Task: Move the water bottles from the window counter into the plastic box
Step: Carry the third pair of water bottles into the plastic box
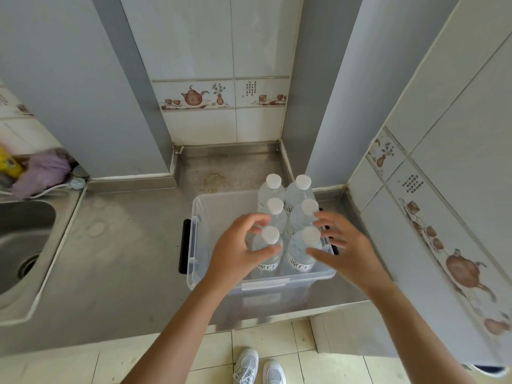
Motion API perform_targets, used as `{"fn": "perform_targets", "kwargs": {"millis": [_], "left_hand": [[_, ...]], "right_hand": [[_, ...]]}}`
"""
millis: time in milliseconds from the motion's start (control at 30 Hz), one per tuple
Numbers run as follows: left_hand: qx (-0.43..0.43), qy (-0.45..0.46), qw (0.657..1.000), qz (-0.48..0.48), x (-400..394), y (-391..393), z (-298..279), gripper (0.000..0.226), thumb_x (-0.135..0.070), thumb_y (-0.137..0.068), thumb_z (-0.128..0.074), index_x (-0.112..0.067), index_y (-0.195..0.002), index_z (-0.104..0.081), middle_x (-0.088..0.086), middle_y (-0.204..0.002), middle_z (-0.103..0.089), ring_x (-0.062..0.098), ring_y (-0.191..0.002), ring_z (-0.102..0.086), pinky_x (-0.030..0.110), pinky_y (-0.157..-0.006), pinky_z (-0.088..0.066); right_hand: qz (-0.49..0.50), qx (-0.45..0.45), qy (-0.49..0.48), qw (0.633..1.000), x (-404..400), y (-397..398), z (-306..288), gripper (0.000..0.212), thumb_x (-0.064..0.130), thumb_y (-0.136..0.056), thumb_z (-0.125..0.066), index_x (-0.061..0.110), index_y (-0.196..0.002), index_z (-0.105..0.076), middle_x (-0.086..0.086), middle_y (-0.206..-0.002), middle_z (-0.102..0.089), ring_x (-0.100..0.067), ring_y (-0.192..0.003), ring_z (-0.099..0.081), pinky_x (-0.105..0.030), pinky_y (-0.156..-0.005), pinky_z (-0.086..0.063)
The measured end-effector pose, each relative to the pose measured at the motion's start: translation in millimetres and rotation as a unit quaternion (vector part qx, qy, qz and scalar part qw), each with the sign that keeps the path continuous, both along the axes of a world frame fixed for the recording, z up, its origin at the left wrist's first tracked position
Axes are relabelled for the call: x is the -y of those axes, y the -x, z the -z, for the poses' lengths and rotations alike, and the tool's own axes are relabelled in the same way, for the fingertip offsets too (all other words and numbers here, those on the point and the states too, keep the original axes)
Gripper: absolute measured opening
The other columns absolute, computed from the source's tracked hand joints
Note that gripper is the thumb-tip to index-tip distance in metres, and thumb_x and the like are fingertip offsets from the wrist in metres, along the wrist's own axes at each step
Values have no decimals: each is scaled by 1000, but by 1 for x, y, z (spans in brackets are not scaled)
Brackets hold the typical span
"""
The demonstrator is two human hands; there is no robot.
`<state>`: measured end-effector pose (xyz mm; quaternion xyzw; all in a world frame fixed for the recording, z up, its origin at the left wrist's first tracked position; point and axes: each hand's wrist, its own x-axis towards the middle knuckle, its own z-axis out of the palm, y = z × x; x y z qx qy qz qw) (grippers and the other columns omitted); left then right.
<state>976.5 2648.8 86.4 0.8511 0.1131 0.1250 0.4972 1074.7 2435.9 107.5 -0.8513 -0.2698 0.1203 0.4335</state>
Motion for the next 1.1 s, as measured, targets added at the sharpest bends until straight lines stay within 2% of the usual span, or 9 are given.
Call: {"fn": "perform_targets", "kwargs": {"millis": [67, 133, 267, 367, 567, 633, 767, 967, 1100], "left_hand": [[0, -85, 996, 35, -2, -4, -14, 47, -40, -70, -81, -36, -113, -62, -22, -109, -63, -1, -97, -60, 28, -82, -51], [-19, -160, 986, 53, -1, -8, -23, 40, -44, -73, -78, -37, -110, -64, -24, -100, -60, 2, -93, -60, 30, -80, -50], [-21, -205, 978, 44, 3, -12, -27, 39, -40, -73, -79, -28, -109, -67, -17, -85, -49, 13, -81, -56, 29, -71, -43], [6, -204, 978, 44, 8, -13, -26, 38, -32, -74, -79, -20, -109, -69, -13, -85, -49, 11, -71, -45, 27, -68, -37], [36, -190, 980, 53, 17, -16, -21, 36, -27, -75, -79, -17, -108, -69, -5, -101, -66, 5, -66, -38, 27, -68, -44], [35, -175, 983, 53, 19, -17, -20, 36, -26, -74, -80, -18, -107, -70, -6, -101, -66, 4, -69, -43, 30, -71, -47], [25, -148, 987, 58, 23, -20, -18, 38, -25, -72, -81, -18, -108, -70, -5, -103, -67, 18, -87, -62, 39, -77, -52], [-9, -126, 990, 67, 20, -24, -21, 39, -27, -71, -82, -24, -109, -71, -8, -100, -67, 19, -86, -61, 40, -79, -50], [-31, -117, 992, 43, 20, -20, -22, 41, -34, -70, -82, -34, -109, -70, -12, -102, -68, 14, -90, -62, 40, -80, -51]], "right_hand": [[-13, 39, -2, 999, 1, -4, -16, 58, 24, -70, -82, 34, -120, -55, 20, -114, -60, 5, -97, -61, -7, -80, -48], [-31, 77, 12, 997, 0, -7, -25, 49, 23, -71, -81, 32, -114, -61, 17, -111, -64, 1, -92, -65, -15, -79, -53], [-50, 149, 78, 984, -8, -5, -24, 43, 29, -70, -82, 34, -109, -64, 15, -104, -67, -2, -82, -64, -26, -75, -56], [-39, 150, 67, 986, -12, -2, -20, 43, 23, -70, -82, 29, -110, -67, 9, -107, -70, -7, -85, -63, -30, -79, -55], [-36, 140, 26, 989, -9, -6, -16, 40, 10, -66, -84, 23, -100, -67, 6, -96, -71, -15, -86, -68, -38, -81, -56], [-45, 132, 31, 990, -7, -10, -17, 39, 9, -66, -84, 22, -98, -64, 9, -96, -69, -15, -88, -68, -37, -84, -57], [-57, 127, 42, 989, -3, -15, -20, 40, 10, -66, -84, 24, -96, -61, 8, -95, -69, -14, -88, -67, -36, -83, -57], [-50, 88, 33, 994, 1, -16, -20, 45, 10, -67, -84, 24, -101, -59, 6, -97, -69, -14, -90, -66, -32, -84, -56], [-40, 67, 26, 997, 2, -17, -20, 52, 11, -66, -84, 27, -107, -56, 6, -96, -69, -16, -91, -66, -36, -82, -56]]}}
